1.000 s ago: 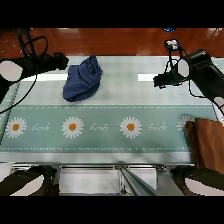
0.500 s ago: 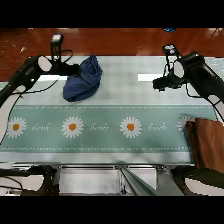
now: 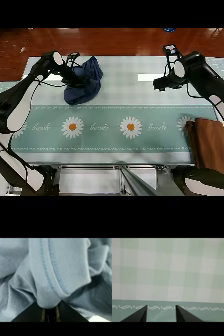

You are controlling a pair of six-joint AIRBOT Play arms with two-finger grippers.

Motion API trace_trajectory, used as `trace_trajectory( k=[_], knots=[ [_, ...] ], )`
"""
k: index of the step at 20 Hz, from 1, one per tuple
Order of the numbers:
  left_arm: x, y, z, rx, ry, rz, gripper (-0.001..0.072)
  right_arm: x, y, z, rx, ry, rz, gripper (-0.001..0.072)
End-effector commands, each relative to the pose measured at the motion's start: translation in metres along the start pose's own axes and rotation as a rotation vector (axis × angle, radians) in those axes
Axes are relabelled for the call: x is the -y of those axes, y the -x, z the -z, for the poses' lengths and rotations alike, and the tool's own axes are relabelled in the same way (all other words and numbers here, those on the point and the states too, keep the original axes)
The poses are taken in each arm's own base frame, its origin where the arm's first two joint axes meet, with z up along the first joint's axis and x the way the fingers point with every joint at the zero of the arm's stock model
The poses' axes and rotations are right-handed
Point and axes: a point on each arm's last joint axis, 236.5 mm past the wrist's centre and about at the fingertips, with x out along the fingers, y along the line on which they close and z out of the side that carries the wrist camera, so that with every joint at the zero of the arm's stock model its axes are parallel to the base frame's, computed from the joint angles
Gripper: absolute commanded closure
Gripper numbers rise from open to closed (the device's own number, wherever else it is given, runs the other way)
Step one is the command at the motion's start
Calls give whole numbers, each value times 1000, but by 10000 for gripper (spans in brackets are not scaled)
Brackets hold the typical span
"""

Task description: Fold the shirts.

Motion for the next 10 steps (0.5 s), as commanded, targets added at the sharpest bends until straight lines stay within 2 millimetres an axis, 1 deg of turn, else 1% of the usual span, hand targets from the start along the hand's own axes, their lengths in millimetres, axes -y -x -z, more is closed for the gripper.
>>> trace_trajectory(
  k=[1,2,3,4,5,6,7,8,10],
  knots=[
    [15,39,-7,-9,-28,15,677,5,23,-4,45,-13,-7,304],
    [29,65,-25,76,-38,44,677,8,38,-7,79,-23,-14,305],
    [45,95,-44,172,-46,84,677,13,57,-10,124,-35,-22,305],
    [64,130,-60,276,-57,130,677,18,76,-13,169,-47,-28,305],
    [84,170,-75,389,-71,179,677,24,100,-15,226,-60,-38,305],
    [102,208,-84,488,-86,224,677,30,122,-18,288,-54,-41,305],
    [119,248,-89,580,-103,264,677,41,146,-19,355,-48,-29,305],
    [132,281,-88,648,-125,288,677,51,168,-19,413,-56,-18,305],
    [155,347,-79,784,-176,307,677,66,211,-11,518,-84,-24,305]
  ],
)
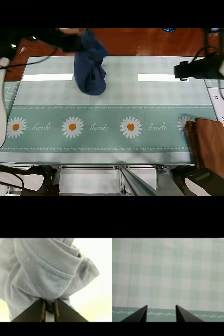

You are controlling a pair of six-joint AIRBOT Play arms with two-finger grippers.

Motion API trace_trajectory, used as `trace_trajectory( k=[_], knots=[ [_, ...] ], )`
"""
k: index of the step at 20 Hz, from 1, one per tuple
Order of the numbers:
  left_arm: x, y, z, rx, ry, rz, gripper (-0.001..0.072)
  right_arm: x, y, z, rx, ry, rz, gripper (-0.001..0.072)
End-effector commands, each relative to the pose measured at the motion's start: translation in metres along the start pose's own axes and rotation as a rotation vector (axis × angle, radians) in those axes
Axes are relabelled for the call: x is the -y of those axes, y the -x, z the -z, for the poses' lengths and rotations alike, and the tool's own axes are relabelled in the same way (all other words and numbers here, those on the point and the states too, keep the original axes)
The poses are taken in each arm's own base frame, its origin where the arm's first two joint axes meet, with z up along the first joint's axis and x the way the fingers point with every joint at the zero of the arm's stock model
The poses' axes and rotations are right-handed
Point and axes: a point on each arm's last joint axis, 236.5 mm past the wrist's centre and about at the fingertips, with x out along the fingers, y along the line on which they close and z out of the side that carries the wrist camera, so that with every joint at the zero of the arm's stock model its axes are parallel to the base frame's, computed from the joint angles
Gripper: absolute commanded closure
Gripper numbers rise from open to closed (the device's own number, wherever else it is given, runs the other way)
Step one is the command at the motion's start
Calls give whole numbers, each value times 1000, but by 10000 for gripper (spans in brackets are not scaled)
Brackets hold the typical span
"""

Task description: Fold the shirts.

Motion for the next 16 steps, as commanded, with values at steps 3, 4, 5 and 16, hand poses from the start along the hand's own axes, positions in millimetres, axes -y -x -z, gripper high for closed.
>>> trace_trajectory(
  k=[3,4,5,16],
  knots=[
    [106,142,-82,412,-89,134,677,30,113,-18,275,-66,-41,305],
    [123,165,-89,477,-101,152,677,32,127,-17,306,-78,-56,305],
    [141,184,-94,530,-120,174,677,35,140,-16,332,-89,-65,305],
    [281,177,11,443,-230,457,677,47,172,5,353,-99,-72,305]
  ],
)
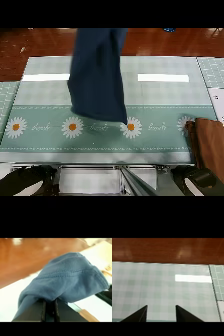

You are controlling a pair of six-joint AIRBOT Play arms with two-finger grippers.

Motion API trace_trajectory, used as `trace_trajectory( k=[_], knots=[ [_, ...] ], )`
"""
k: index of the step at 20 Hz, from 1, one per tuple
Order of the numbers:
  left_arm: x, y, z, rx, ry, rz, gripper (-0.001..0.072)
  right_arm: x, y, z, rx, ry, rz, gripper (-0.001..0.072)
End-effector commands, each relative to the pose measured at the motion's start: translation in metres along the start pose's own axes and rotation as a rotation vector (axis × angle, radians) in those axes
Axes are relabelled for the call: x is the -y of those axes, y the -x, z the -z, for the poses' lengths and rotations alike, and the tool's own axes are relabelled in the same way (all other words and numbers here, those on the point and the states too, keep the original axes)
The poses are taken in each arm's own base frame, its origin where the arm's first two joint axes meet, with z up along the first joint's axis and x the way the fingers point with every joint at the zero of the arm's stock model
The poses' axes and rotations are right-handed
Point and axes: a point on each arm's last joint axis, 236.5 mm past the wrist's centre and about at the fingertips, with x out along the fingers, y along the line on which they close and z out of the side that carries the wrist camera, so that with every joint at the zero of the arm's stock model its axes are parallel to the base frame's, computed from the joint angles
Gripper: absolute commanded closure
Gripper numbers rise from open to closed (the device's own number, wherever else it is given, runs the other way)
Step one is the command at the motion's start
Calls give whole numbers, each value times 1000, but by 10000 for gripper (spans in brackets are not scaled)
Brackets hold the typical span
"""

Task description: Fold the shirts.

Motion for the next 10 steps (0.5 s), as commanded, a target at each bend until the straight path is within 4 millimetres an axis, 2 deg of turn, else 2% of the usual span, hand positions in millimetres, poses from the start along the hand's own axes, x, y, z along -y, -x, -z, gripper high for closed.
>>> trace_trajectory(
  k=[1,3,5,7,10],
  knots=[
    [15,-11,49,-12,61,29,677,1,4,5,-16,1,-1,305],
    [-17,-10,100,-70,166,-43,676,-1,-2,15,-48,5,-2,305],
    [-55,-2,169,-173,291,-135,676,-8,-16,36,-109,10,-19,305],
    [-85,7,249,-300,389,-216,676,-27,-32,69,-205,-2,-85,304],
    [-115,26,360,-490,502,-316,676,-62,-59,135,-373,-30,-201,304]
  ],
)
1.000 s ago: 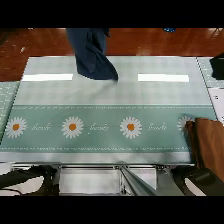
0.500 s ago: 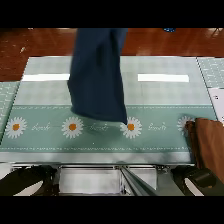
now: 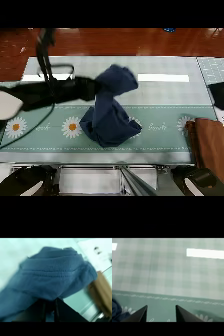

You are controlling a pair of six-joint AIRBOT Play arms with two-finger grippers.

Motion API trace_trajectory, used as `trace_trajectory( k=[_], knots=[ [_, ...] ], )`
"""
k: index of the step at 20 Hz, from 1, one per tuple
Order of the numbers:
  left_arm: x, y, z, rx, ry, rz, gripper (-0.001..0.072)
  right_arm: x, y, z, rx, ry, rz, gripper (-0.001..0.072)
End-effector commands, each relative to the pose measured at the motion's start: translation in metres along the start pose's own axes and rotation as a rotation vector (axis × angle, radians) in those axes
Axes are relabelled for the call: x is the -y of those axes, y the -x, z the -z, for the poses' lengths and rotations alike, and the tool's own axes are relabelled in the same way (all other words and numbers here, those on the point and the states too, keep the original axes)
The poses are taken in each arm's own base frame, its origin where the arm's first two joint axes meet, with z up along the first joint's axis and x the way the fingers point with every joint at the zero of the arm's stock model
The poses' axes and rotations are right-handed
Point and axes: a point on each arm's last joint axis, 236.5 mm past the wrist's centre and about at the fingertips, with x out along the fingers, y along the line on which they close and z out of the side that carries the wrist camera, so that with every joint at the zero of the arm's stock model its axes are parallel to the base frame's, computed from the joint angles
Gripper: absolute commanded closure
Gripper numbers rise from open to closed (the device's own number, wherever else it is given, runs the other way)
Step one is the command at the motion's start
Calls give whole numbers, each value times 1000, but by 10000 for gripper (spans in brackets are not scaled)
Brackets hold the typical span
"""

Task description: Fold the shirts.

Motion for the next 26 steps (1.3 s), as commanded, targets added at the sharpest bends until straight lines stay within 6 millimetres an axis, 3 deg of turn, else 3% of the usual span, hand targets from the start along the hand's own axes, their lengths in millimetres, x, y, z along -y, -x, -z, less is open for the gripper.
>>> trace_trajectory(
  k=[1,3,4,5,7,9,10,12,13,14,15,16,17,19,21,23,25,26],
  knots=[
    [-84,-23,114,-210,162,-146,675,-30,-48,64,-174,-34,-114,305],
    [-116,-25,161,-296,263,-215,654,-26,-81,108,-259,-80,-92,305],
    [-128,-24,179,-337,303,-242,467,-24,-96,130,-294,-110,-79,305],
    [-137,-20,188,-376,314,-267,206,-22,-107,148,-321,-134,-68,305],
    [-157,-2,179,-405,335,-324,201,-16,-117,157,-341,-133,-41,305],
    [-176,27,142,-372,346,-356,201,15,-111,131,-303,-77,77,305],
    [-185,45,116,-320,356,-371,201,43,-101,110,-262,-59,173,305],
    [-206,81,71,-161,414,-419,201,124,-68,81,-201,-75,450,306],
    [-211,92,60,-84,459,-421,201,162,-52,86,-207,-129,573,316],
    [-212,95,60,-52,514,-400,202,187,-43,101,-229,-222,637,317],
    [-210,88,71,-59,582,-358,202,196,-46,126,-261,-354,633,317],
    [-200,72,90,-99,631,-282,202,188,-62,152,-299,-473,559,317],
    [-185,55,107,-142,657,-185,202,159,-88,175,-333,-581,406,317],
    [-161,25,138,-214,667,-24,202,74,-130,191,-371,-645,30,317],
    [-146,4,158,-283,649,62,202,15,-141,206,-451,-663,-190,317],
    [-138,-17,163,-309,612,116,202,-11,-145,224,-551,-615,-249,317],
    [-147,-37,159,-306,611,99,216,-36,-146,242,-655,-549,-298,316],
    [-150,-43,155,-318,611,102,438,-48,-145,252,-705,-521,-317,316]
  ],
)
